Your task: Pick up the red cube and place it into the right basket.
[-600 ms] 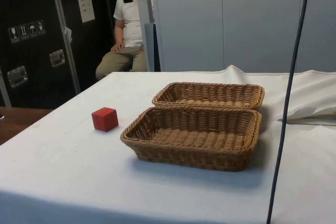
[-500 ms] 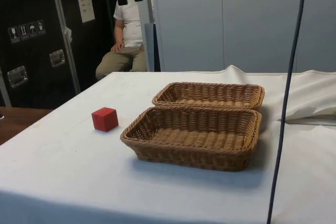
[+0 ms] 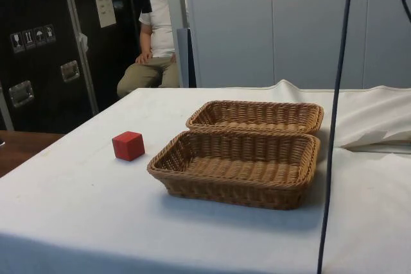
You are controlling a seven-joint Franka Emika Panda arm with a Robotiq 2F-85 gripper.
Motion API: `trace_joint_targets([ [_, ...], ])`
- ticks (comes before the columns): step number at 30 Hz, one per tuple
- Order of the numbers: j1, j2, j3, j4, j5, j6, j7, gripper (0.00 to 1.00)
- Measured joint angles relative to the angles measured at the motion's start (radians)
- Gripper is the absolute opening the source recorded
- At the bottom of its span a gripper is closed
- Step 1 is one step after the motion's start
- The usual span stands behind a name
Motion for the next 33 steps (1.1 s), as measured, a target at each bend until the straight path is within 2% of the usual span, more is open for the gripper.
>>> trace_joint_targets([
  [20,0.001,0.157,0.027,0.118,0.008,0.040,0.107,1.00],
  [28,0.003,0.199,0.050,0.154,0.008,0.053,0.151,1.00],
  [33,0.003,0.215,0.054,0.158,0.008,0.070,0.163,1.00],
])
